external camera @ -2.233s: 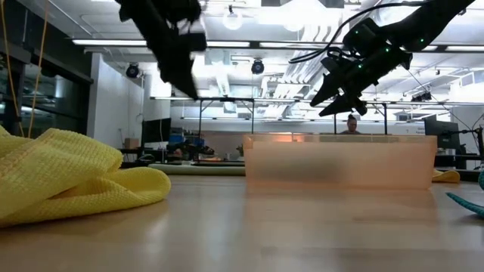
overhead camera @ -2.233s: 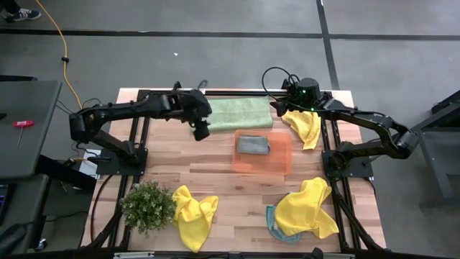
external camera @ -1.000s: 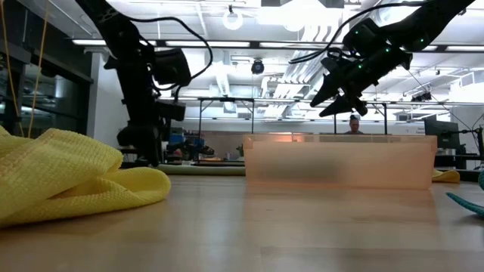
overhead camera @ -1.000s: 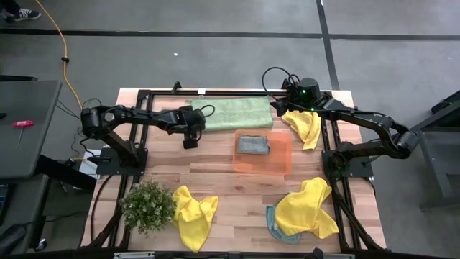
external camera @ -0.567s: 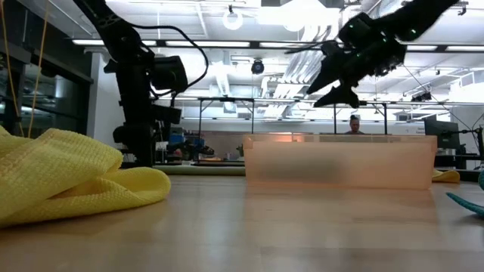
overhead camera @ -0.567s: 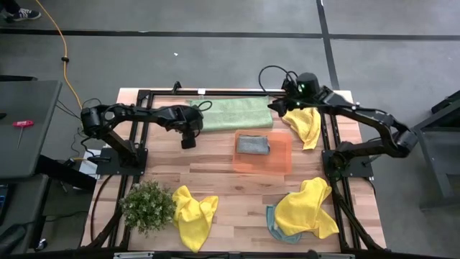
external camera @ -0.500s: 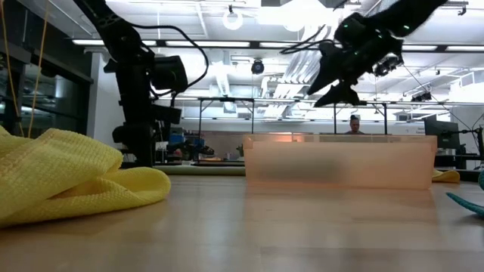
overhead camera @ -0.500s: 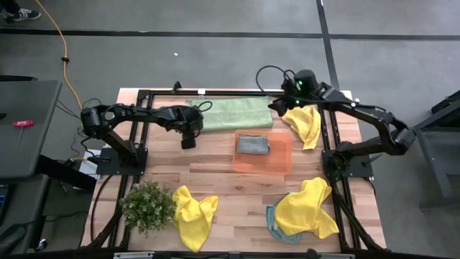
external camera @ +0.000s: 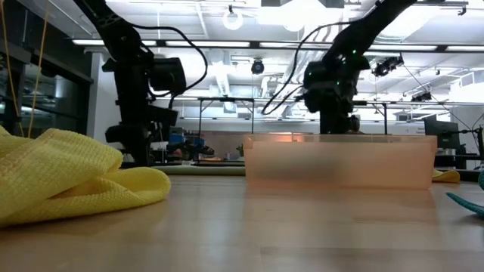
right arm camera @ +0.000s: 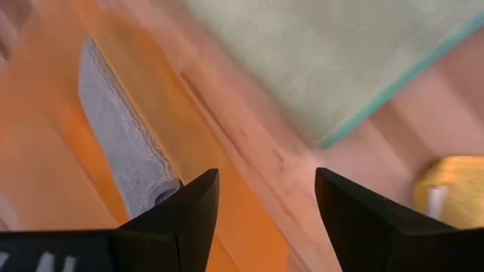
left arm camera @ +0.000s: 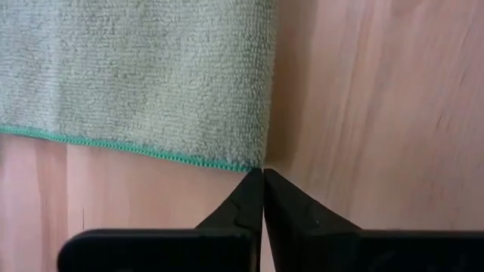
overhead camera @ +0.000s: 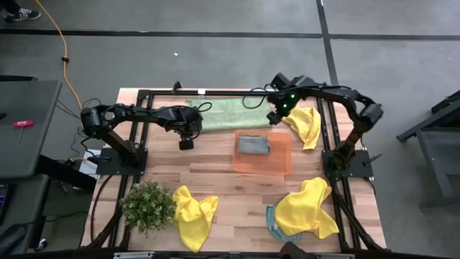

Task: Fold microfiber towels
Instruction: Fold the green microfiber towel

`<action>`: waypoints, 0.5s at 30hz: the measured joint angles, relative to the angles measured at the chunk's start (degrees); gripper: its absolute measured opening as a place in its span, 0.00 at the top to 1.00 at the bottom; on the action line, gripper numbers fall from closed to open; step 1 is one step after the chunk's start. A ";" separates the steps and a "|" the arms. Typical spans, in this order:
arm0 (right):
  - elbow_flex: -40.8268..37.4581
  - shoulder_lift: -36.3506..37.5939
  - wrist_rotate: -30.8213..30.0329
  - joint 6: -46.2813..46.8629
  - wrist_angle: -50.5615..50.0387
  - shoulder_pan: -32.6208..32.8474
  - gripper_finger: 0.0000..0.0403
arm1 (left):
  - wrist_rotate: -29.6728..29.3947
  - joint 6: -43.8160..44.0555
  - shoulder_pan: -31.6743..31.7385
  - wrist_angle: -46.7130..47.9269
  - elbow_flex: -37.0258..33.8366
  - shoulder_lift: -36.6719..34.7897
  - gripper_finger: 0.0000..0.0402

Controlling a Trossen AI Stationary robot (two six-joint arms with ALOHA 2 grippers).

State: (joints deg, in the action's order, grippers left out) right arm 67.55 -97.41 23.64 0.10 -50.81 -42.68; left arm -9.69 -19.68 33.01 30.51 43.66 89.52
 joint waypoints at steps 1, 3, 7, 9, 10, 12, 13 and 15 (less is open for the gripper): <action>0.00 -0.65 -0.04 0.00 -0.06 0.53 0.48 | -0.06 0.00 0.00 0.06 0.02 0.00 0.99; 0.00 -1.37 -0.93 0.53 -0.11 1.80 0.48 | -0.69 0.00 0.00 0.04 0.02 0.00 0.98; 0.00 -1.80 -5.60 3.90 0.85 4.59 0.52 | -1.28 -0.02 0.00 0.01 0.02 0.00 1.00; 0.00 -1.87 -7.75 5.19 1.33 6.18 0.56 | -1.29 -0.02 0.00 -0.02 0.02 0.00 1.00; 0.01 -1.92 -8.15 5.86 1.27 6.96 0.58 | -1.29 -0.02 0.00 -0.01 0.02 0.00 1.00; 0.02 -1.92 -8.69 7.02 1.30 8.65 0.63 | -1.31 -0.02 0.00 -0.03 0.02 0.00 1.00; 0.02 -1.92 -9.15 7.41 1.28 9.59 0.66 | -1.31 -0.02 0.00 -0.03 0.02 0.00 1.00; 0.05 -1.94 -9.75 7.60 1.14 11.48 0.71 | -1.31 -0.02 0.00 -0.03 0.02 0.00 1.00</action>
State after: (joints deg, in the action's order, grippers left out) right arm 67.60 -99.35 13.89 7.70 -49.66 -31.21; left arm -11.00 -19.70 33.01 30.48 43.68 89.52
